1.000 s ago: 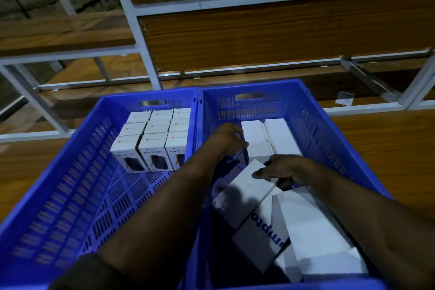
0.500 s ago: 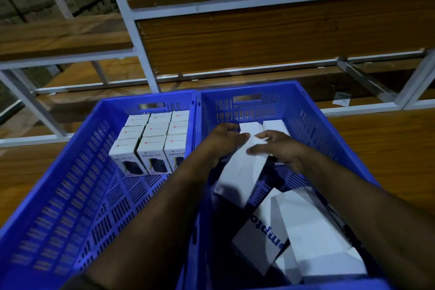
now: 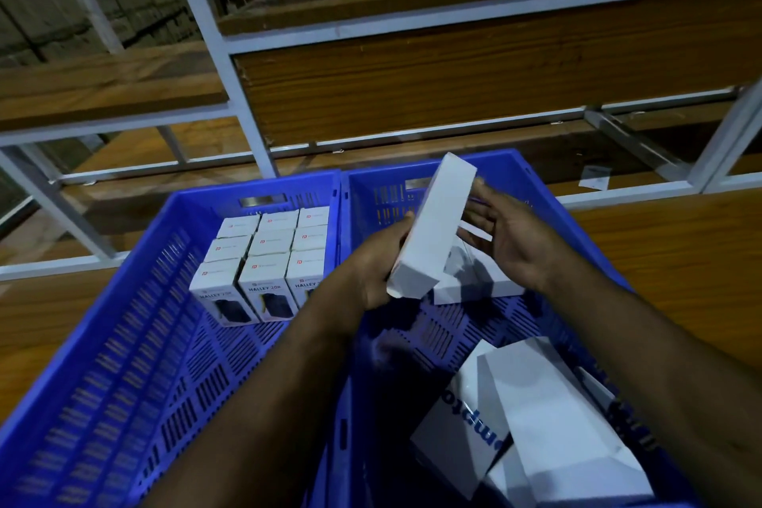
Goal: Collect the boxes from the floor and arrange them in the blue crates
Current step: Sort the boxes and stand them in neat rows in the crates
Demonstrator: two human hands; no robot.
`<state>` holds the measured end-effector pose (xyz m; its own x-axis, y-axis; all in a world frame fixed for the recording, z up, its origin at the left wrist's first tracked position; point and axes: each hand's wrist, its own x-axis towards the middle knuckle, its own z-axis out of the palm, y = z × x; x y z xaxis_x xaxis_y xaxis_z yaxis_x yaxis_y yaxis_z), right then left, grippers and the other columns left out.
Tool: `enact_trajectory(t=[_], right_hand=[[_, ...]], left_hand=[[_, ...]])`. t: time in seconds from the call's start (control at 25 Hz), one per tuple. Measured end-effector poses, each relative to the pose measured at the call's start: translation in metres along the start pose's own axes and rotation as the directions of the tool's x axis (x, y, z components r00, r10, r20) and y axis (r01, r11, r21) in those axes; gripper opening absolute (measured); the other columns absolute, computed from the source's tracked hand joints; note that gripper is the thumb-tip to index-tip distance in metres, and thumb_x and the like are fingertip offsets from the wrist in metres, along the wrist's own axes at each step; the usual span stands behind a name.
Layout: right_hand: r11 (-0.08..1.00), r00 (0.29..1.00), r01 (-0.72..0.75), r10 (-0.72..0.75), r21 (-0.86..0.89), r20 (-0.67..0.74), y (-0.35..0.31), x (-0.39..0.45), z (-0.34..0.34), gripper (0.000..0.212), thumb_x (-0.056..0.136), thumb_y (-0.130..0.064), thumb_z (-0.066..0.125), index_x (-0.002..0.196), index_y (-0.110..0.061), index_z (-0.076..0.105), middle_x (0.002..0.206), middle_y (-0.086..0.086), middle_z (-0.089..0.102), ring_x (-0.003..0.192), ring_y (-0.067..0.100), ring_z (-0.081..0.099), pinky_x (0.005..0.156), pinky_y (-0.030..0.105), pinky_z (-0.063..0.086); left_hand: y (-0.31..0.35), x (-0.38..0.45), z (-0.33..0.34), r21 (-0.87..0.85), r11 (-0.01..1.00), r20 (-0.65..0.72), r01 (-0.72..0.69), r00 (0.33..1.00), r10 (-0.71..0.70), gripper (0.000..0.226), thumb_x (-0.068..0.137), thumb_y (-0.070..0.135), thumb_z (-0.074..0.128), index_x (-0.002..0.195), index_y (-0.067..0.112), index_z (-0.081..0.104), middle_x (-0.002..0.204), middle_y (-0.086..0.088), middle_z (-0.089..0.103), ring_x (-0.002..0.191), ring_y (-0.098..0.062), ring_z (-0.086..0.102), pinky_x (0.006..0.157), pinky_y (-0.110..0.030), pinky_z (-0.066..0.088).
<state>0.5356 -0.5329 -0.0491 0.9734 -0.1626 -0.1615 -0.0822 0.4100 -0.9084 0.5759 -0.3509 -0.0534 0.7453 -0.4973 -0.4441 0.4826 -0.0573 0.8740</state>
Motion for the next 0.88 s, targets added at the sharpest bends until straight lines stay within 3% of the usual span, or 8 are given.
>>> enact_trajectory(t=[0.16, 0.28, 0.36, 0.44, 0.52, 0.6, 0.72, 0.88], right_hand=[[0.996, 0.997, -0.038, 0.031, 0.085, 0.076, 0.001, -0.006, 0.002, 0.052, 0.088, -0.041, 0.064, 0.133, -0.016, 0.059, 0.123, 0.012, 0.067, 0.116, 0.025, 0.064, 0.077, 0.034, 0.060], [0.999, 0.996, -0.017, 0.013, 0.042, 0.088, 0.005, -0.006, 0.004, 0.049, 0.084, -0.042, 0.067, 0.124, -0.016, 0.062, 0.110, 0.009, 0.071, 0.105, 0.025, 0.067, 0.079, 0.036, 0.060], [1.000, 1.000, -0.005, 0.005, 0.000, 0.012, 0.009, -0.002, 0.002, 0.046, 0.084, -0.041, 0.071, 0.123, -0.018, 0.061, 0.108, 0.009, 0.075, 0.101, 0.026, 0.071, 0.082, 0.042, 0.060], [0.999, 0.997, 0.016, -0.018, -0.039, -0.075, 0.013, 0.003, -0.003, 0.054, 0.081, -0.041, 0.077, 0.128, -0.022, 0.056, 0.109, 0.008, 0.075, 0.102, 0.030, 0.072, 0.085, 0.053, 0.058], [0.997, 0.990, 0.028, -0.038, -0.071, -0.135, 0.014, 0.006, -0.007, 0.066, 0.076, -0.043, 0.081, 0.132, -0.025, 0.051, 0.109, 0.006, 0.075, 0.101, 0.032, 0.072, 0.086, 0.060, 0.056], [0.995, 0.985, 0.038, -0.052, -0.088, -0.164, 0.016, 0.007, -0.006, 0.067, 0.074, -0.045, 0.082, 0.131, -0.026, 0.051, 0.109, 0.005, 0.075, 0.097, 0.031, 0.073, 0.083, 0.061, 0.056], [0.993, 0.982, 0.051, -0.069, -0.105, -0.178, 0.018, 0.008, -0.002, 0.051, 0.086, -0.041, 0.073, 0.128, -0.025, 0.051, 0.110, 0.005, 0.073, 0.093, 0.028, 0.074, 0.078, 0.053, 0.061], [0.967, 0.993, -0.103, 0.086, -0.233, -0.086, 0.024, 0.004, 0.000, 0.050, 0.087, -0.045, 0.071, 0.125, -0.017, 0.055, 0.116, 0.008, 0.071, 0.101, 0.026, 0.069, 0.077, 0.039, 0.056]], left_hand=[[0.000, -0.014, 0.004, -0.097, 0.993, 0.208, 0.068, 0.977, -0.046, 0.033, 0.093, 0.030, 0.048, 0.099, 0.002, 0.063, 0.079, -0.013, 0.063, 0.050, -0.016, 0.061, 0.048, -0.020, 0.049], [0.000, -0.013, 0.009, -0.040, 0.998, 0.240, 0.049, 0.970, -0.038, 0.030, 0.097, 0.030, 0.054, 0.106, 0.003, 0.064, 0.090, -0.013, 0.073, 0.065, -0.018, 0.069, 0.066, -0.029, 0.055], [-0.002, -0.008, 0.009, 0.017, 1.000, 0.167, 0.023, 0.986, -0.026, 0.045, 0.096, 0.044, 0.058, 0.118, 0.005, 0.064, 0.102, -0.010, 0.075, 0.081, -0.017, 0.072, 0.076, -0.031, 0.056], [0.000, -0.006, 0.007, -0.010, 0.998, 0.107, 0.060, 0.993, -0.058, 0.058, 0.099, 0.059, 0.042, 0.116, 0.009, 0.064, 0.090, -0.004, 0.077, 0.077, -0.014, 0.074, 0.070, -0.030, 0.057], [0.000, -0.005, 0.004, 0.004, 0.999, 0.088, 0.036, 0.995, -0.036, 0.060, 0.098, 0.062, 0.040, 0.116, 0.010, 0.064, 0.081, -0.001, 0.076, 0.071, -0.012, 0.073, 0.063, -0.028, 0.056], [-0.001, -0.008, 0.007, 0.071, 0.997, 0.085, -0.009, 0.996, 0.002, 0.053, 0.095, 0.054, 0.053, 0.123, 0.009, 0.064, 0.098, -0.004, 0.077, 0.085, -0.014, 0.073, 0.070, -0.030, 0.057], [-0.003, -0.010, 0.013, 0.135, 0.991, 0.060, -0.021, 0.998, 0.013, 0.045, 0.097, 0.038, 0.060, 0.130, 0.006, 0.062, 0.116, -0.007, 0.073, 0.106, -0.021, 0.069, 0.081, -0.034, 0.058], [-0.002, -0.003, 0.007, -0.031, 0.999, -0.118, -0.028, 0.993, 0.024, 0.041, 0.101, 0.034, 0.055, 0.127, 0.003, 0.060, 0.121, -0.013, 0.071, 0.107, -0.029, 0.068, 0.087, -0.041, 0.057]])
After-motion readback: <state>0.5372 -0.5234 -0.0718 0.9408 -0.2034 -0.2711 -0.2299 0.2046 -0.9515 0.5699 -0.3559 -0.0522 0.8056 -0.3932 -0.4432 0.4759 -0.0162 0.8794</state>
